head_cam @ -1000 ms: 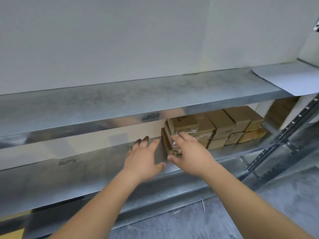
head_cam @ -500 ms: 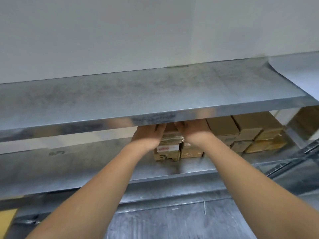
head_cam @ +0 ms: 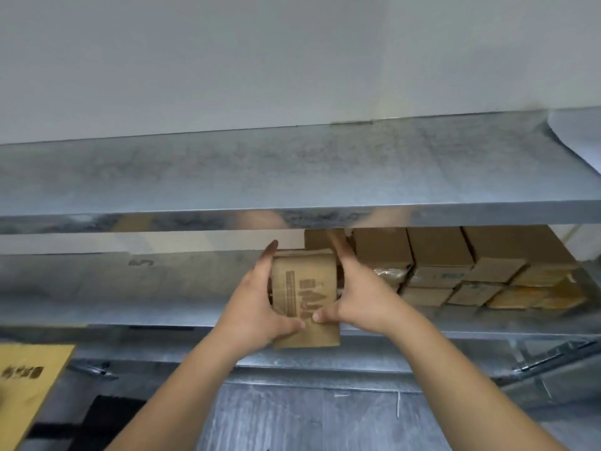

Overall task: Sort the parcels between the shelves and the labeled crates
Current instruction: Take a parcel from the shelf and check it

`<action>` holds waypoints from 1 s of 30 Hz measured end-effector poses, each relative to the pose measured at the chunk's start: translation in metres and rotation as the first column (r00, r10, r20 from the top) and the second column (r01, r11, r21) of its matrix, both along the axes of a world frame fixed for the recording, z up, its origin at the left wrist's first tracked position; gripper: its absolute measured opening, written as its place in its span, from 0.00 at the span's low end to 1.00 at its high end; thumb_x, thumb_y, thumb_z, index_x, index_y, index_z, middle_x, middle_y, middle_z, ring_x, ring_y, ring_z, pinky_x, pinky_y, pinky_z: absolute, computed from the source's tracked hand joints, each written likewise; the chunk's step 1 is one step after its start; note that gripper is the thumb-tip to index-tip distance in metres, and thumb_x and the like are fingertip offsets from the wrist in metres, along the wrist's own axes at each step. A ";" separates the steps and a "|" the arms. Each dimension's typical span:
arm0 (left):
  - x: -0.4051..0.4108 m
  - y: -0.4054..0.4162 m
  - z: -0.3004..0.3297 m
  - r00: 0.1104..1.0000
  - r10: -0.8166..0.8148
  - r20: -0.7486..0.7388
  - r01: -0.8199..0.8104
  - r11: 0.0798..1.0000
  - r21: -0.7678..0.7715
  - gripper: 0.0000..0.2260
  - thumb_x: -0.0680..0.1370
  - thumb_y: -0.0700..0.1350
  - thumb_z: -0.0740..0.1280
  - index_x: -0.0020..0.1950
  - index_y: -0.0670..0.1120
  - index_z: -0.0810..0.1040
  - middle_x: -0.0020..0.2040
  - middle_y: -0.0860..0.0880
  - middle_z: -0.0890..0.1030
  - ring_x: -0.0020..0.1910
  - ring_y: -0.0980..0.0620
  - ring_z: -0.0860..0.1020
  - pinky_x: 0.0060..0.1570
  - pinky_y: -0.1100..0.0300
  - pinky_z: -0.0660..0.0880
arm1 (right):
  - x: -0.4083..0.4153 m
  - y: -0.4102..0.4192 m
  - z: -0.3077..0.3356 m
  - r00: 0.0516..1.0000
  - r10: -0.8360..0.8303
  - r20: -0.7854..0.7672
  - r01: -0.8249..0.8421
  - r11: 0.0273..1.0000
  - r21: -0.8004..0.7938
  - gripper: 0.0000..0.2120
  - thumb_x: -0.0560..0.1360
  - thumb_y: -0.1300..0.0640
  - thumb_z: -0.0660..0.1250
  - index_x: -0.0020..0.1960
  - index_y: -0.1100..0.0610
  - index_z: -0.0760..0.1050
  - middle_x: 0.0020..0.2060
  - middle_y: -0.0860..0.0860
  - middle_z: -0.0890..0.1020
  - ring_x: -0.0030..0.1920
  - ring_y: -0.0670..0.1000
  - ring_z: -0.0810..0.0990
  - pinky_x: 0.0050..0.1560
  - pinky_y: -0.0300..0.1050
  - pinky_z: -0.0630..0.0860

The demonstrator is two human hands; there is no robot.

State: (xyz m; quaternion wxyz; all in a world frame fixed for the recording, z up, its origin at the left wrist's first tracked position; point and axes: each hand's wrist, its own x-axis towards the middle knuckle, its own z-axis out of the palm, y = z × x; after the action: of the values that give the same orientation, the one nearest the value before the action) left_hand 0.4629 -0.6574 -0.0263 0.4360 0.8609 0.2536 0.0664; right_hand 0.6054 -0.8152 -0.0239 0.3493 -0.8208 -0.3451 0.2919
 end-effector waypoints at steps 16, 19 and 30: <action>-0.205 0.007 -0.002 0.897 0.360 0.255 -0.336 0.932 -0.134 0.29 0.75 0.40 0.75 0.58 0.70 0.65 0.49 0.57 0.81 0.50 0.54 0.82 0.42 0.60 0.80 | -0.159 0.058 -0.012 0.982 0.185 -0.038 -0.156 0.907 0.391 0.39 0.73 0.59 0.78 0.63 0.25 0.59 0.51 0.43 0.76 0.55 0.44 0.80 0.55 0.42 0.78; -0.250 0.013 -0.001 0.912 0.352 0.210 -0.341 0.936 -0.087 0.44 0.71 0.39 0.76 0.71 0.75 0.57 0.57 0.62 0.78 0.54 0.55 0.81 0.50 0.57 0.81 | -0.191 0.068 -0.013 0.962 0.274 0.008 -0.263 0.912 0.316 0.57 0.69 0.62 0.81 0.71 0.19 0.47 0.51 0.46 0.75 0.55 0.42 0.78 0.56 0.33 0.73; -0.424 0.014 -0.012 0.799 0.564 0.209 -0.574 0.819 -0.018 0.27 0.74 0.51 0.75 0.66 0.71 0.68 0.63 0.60 0.71 0.63 0.64 0.73 0.59 0.64 0.77 | -0.346 0.122 0.004 0.830 0.548 -0.109 -0.466 0.786 0.406 0.44 0.67 0.30 0.75 0.75 0.24 0.53 0.50 0.33 0.75 0.62 0.47 0.77 0.58 0.47 0.81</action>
State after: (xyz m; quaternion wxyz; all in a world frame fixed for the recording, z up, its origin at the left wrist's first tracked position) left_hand 0.0390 -0.6438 -0.0383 0.3998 0.7432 0.4525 0.2881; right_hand 0.2593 -0.6930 -0.0198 0.4385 -0.5804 -0.5606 0.3956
